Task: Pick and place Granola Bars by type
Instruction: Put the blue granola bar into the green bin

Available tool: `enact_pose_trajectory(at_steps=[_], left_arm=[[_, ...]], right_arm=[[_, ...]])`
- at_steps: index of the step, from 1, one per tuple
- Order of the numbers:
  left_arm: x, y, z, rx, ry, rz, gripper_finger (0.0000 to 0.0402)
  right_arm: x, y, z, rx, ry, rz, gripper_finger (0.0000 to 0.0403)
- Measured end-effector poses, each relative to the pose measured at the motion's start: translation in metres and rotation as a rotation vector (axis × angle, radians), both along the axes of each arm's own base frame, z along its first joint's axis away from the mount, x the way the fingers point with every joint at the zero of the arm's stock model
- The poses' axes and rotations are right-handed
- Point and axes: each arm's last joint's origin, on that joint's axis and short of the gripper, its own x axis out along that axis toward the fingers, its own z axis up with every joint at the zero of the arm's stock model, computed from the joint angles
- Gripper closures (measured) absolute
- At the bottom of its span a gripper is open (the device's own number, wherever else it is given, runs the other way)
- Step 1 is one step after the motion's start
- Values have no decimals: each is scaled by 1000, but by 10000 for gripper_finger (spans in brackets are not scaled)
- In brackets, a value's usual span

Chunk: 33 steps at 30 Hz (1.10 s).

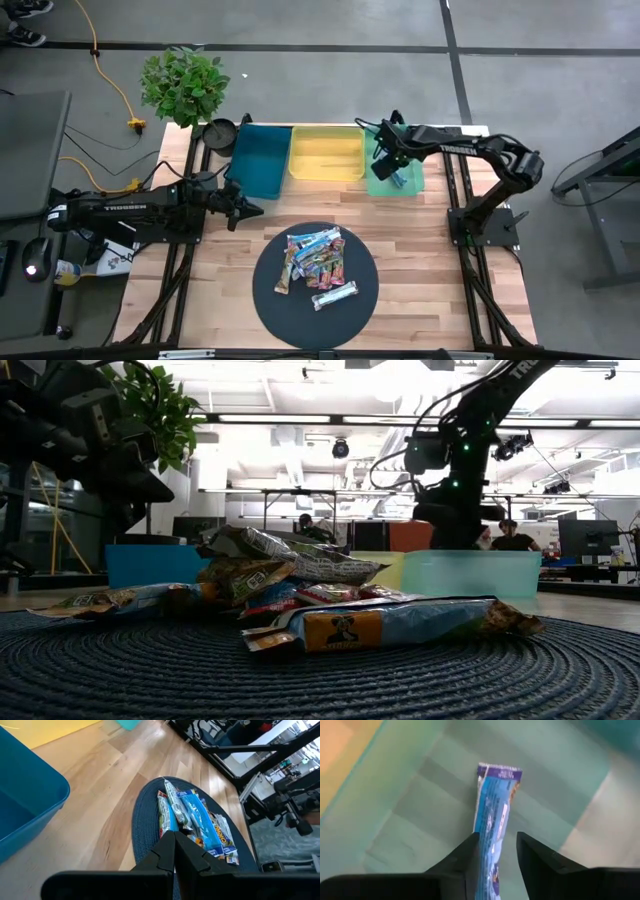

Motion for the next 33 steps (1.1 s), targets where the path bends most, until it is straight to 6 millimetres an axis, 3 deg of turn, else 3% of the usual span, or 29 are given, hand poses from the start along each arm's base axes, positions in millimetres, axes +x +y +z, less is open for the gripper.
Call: enact_pose_trajectory(at_steps=[7, 11, 16, 25, 30, 33], left_arm=[[1, 2, 1, 61, -13, 44, 401], [4, 3, 17, 176, -181, 41, 383], [5, 3, 42, 292, -432, 49, 316], [-3, -1, 63, 300, -609, -15, 151], [-18, -4, 105, 392, -710, 5, 123], [-31, -6, 128, 463, -605, 40, 125]], right_arm=[[8, 0, 2, 75, -146, 79, 266], [12, 1, 10, 117, -263, 132, 257], [11, 4, 26, 85, -341, 133, 247], [6, 21, 73, -54, -538, 302, 237], [17, 50, 97, -115, -680, 523, 235], [27, 69, 104, -124, -742, 602, 233]])
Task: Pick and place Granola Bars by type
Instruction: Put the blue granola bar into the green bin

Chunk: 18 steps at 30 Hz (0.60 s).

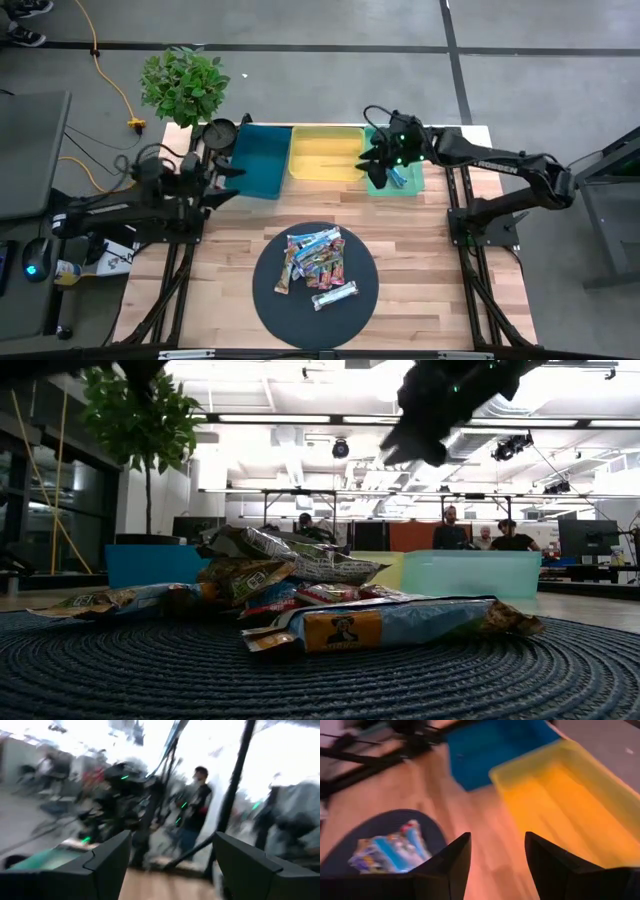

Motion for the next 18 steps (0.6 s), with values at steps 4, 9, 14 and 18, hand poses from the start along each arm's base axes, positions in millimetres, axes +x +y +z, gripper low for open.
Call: enact_pose_trajectory(at_steps=[4, 9, 14, 18], left_arm=[[-23, -3, 24, 67, 194, 106, 128], [-48, -7, 51, 82, 253, 189, 129], [-61, -10, 63, 75, 271, 220, 129], [-62, -9, 61, 69, 306, 237, 129]], right_arm=[[12, 28, 4, -45, -45, 115, 232], [21, 62, 10, -157, -58, 227, 225], [32, 87, 26, -238, -51, 281, 213], [48, 101, 32, -290, 37, 324, 207]])
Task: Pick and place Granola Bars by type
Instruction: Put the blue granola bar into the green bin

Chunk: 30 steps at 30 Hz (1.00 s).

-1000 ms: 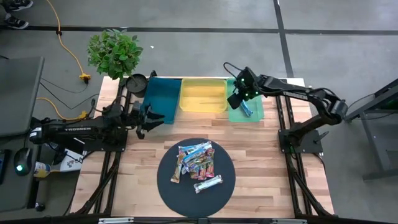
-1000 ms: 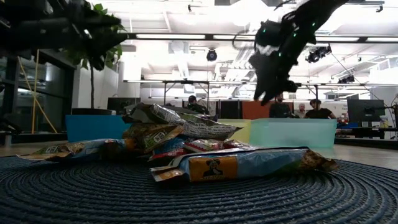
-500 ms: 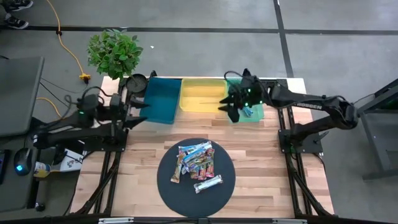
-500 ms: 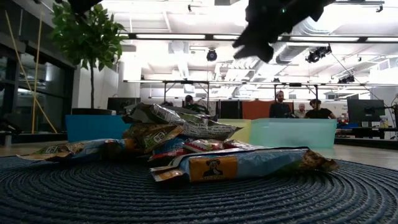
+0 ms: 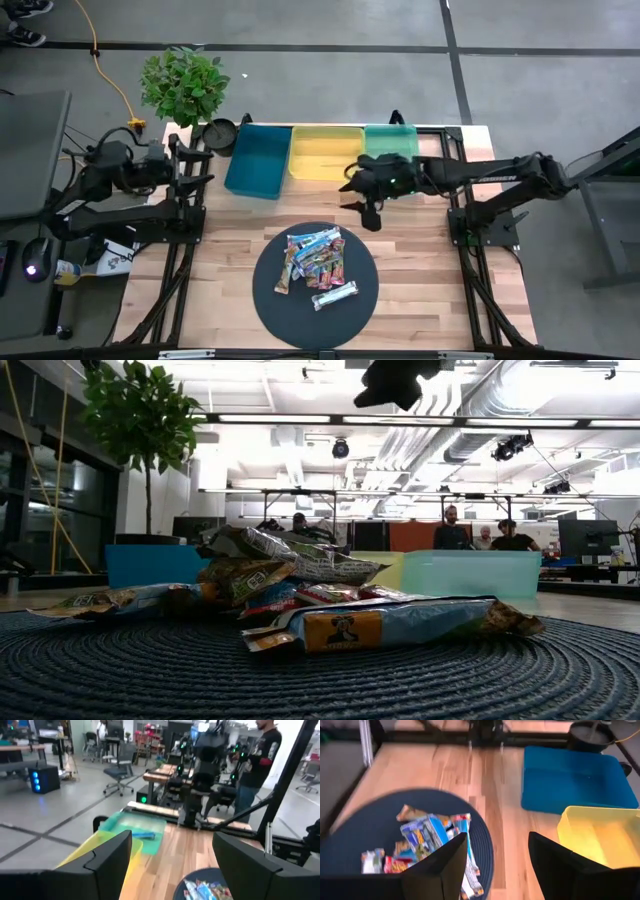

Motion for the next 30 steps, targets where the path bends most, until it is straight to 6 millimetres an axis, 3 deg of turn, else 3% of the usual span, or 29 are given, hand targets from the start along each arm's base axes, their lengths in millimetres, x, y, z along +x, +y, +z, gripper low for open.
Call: enact_pose_trajectory(at_steps=[10, 20, 23, 30], left_arm=[[0, 1, -3, -6, 28, 27, 129], [0, 2, -2, -4, 23, 53, 129], [0, 2, -2, -3, 20, 67, 129], [0, 2, -2, 5, 22, 70, 129]], right_arm=[[53, 33, -11, -59, 274, 159, 205], [90, 58, -70, 9, 435, 290, 205], [97, 61, -79, 13, 428, 299, 206], [107, 63, -76, -40, 322, 272, 206]])
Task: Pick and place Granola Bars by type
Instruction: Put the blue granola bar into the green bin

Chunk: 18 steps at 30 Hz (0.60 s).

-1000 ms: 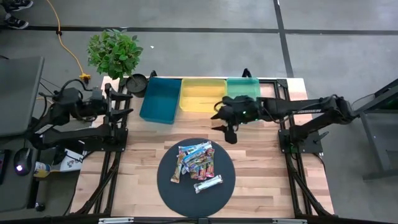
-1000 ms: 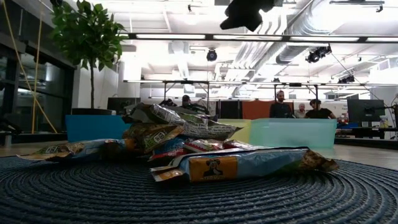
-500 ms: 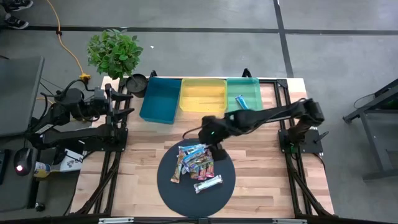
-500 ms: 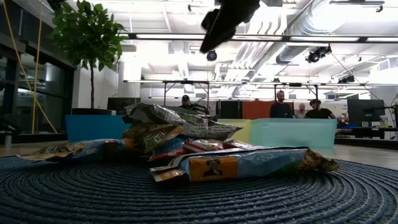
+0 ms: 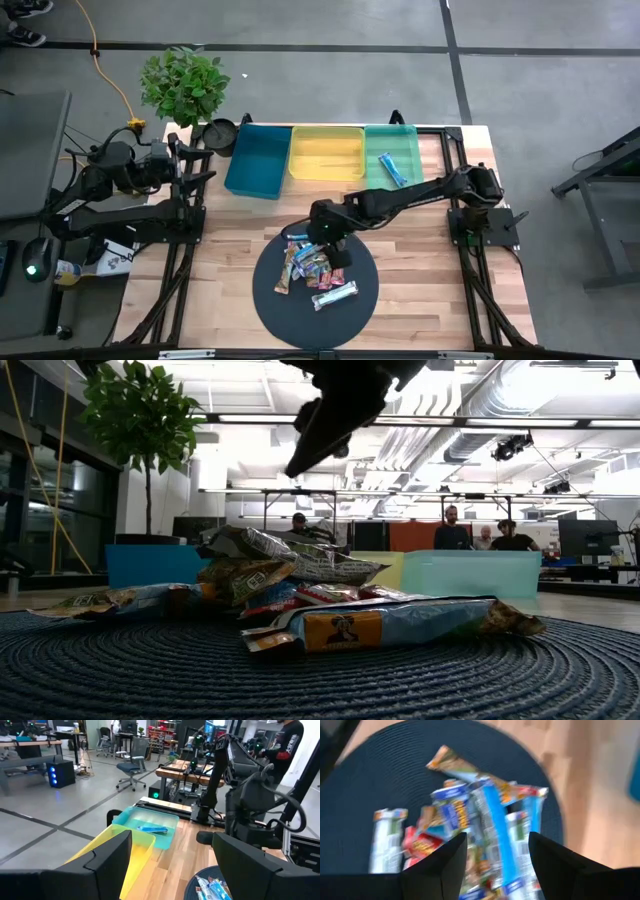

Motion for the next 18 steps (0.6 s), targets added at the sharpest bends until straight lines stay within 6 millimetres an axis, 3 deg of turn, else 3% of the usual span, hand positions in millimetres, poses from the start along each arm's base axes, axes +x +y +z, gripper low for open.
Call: enact_pose_trajectory(at_steps=[4, 10, 18], left_arm=[[0, 0, 0, 5, 1, 0, 129], [0, 0, 0, 7, 2, 0, 129], [0, 0, 0, 11, 3, 1, 129]], right_arm=[[6, 1, 8, -52, -29, 5, 206], [40, -4, 23, -62, 6, 18, 206], [68, -16, -2, -30, 293, 62, 206]])
